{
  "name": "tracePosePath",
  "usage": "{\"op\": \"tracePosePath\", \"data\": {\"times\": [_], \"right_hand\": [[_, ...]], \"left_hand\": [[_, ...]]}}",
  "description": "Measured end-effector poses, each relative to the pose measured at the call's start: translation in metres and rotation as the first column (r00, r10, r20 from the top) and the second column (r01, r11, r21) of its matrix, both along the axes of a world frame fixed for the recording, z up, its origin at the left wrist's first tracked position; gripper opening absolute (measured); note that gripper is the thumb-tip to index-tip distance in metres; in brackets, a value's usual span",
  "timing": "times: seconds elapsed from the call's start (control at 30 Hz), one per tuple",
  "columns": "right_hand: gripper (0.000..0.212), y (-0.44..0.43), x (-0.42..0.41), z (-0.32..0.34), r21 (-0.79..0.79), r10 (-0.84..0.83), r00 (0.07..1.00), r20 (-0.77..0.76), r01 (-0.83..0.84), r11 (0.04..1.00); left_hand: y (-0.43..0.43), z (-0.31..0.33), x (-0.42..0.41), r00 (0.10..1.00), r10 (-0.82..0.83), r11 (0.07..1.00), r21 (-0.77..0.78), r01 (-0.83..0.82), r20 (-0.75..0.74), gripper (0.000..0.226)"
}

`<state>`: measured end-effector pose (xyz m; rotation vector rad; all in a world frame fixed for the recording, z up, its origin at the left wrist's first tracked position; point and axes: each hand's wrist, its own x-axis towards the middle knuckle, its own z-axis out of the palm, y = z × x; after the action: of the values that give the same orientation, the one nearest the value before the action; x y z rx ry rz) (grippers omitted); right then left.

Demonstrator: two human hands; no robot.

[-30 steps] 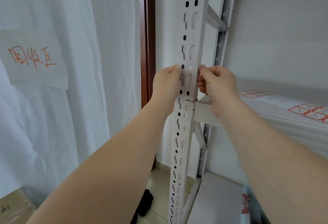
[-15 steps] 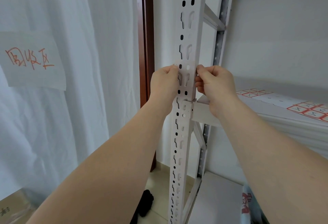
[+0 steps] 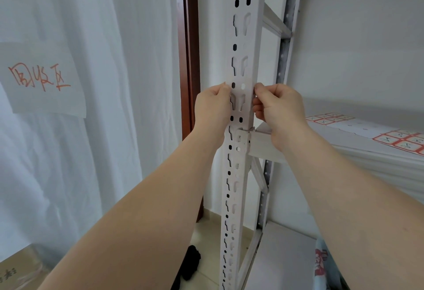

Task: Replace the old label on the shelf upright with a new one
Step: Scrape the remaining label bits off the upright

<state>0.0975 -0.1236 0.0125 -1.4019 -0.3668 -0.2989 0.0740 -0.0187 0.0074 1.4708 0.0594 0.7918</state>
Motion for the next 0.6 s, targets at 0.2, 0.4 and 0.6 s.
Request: {"op": "tracePosePath", "data": {"times": [0.2, 0.4, 0.6], "right_hand": [[0.022, 0.000, -0.001, 0.000, 0.003, -0.003, 1.000, 0.001, 0.003, 1.000], [0.022, 0.000, -0.001, -0.001, 0.001, -0.003, 1.000, 0.005, 0.003, 1.000], [0.022, 0.000, -0.001, 0.000, 0.009, 0.001, 1.000, 0.008, -0.001, 1.000]], "left_hand": [[0.009, -0.005, 0.002, 0.995, -0.090, 0.995, 0.038, 0.091, -0.035, 0.031], [0.011, -0.011, 0.003, 0.995, -0.093, 0.987, 0.127, 0.097, -0.033, 0.044], [0.009, -0.010, 0.002, 0.996, -0.083, 0.994, 0.068, 0.085, -0.028, 0.040]]}}
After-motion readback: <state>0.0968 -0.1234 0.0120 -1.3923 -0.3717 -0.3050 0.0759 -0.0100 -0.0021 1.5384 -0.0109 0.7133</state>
